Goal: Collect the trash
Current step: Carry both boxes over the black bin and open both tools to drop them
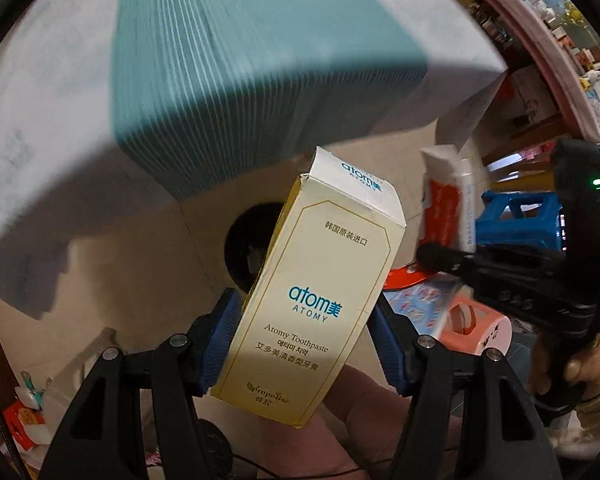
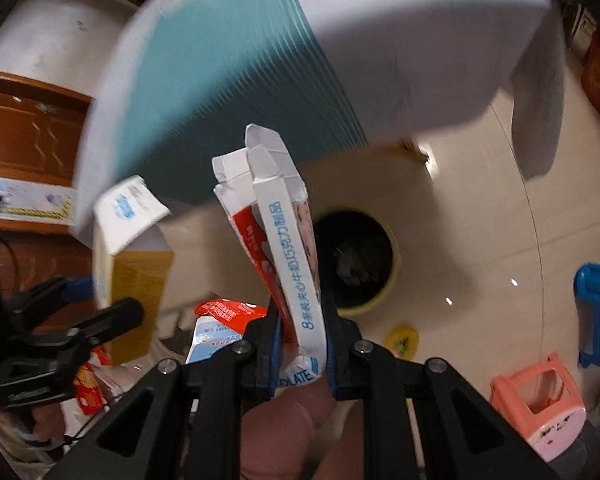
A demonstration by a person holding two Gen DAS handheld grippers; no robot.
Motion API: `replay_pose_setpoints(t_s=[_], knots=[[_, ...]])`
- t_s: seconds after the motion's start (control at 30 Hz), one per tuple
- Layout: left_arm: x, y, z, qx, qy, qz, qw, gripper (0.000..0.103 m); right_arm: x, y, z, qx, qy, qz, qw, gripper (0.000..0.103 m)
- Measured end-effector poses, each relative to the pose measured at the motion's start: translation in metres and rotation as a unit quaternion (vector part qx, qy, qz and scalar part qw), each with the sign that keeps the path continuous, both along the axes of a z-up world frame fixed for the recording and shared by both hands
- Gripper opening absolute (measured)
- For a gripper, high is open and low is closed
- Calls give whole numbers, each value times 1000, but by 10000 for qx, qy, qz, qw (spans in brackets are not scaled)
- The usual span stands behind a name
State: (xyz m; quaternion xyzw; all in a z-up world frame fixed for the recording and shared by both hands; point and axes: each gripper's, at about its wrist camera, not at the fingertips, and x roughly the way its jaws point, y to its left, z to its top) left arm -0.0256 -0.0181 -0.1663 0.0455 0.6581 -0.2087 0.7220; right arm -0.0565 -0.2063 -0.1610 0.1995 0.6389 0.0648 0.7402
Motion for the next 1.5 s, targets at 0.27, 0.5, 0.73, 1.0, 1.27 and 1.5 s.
replay_pose_setpoints(t_s=[0.27, 0.5, 0.73, 1.0, 1.27, 1.5], knots=[[12, -8, -99, -102, 295, 317, 9990, 62, 4, 12, -114, -298, 627, 142, 9975, 17], [23, -17, -164, 72, 384, 412, 9984, 63, 22, 19, -167, -373, 835, 263, 9955, 18], [29, -17, -183, 167, 376, 557, 9976, 81, 37, 24, -190, -403, 909, 219, 9948, 19], [32, 8, -166, 274, 284, 825, 9958, 81, 41, 36, -195, -256, 1056, 260, 9937, 20], [24, 33, -129, 187, 230, 1079, 9937, 81, 50, 44, -184, -252, 958, 142, 9950, 61], [20, 46, -87, 72, 234, 1217, 9923, 81, 49, 46, -141, -474, 280, 79, 9985, 61]])
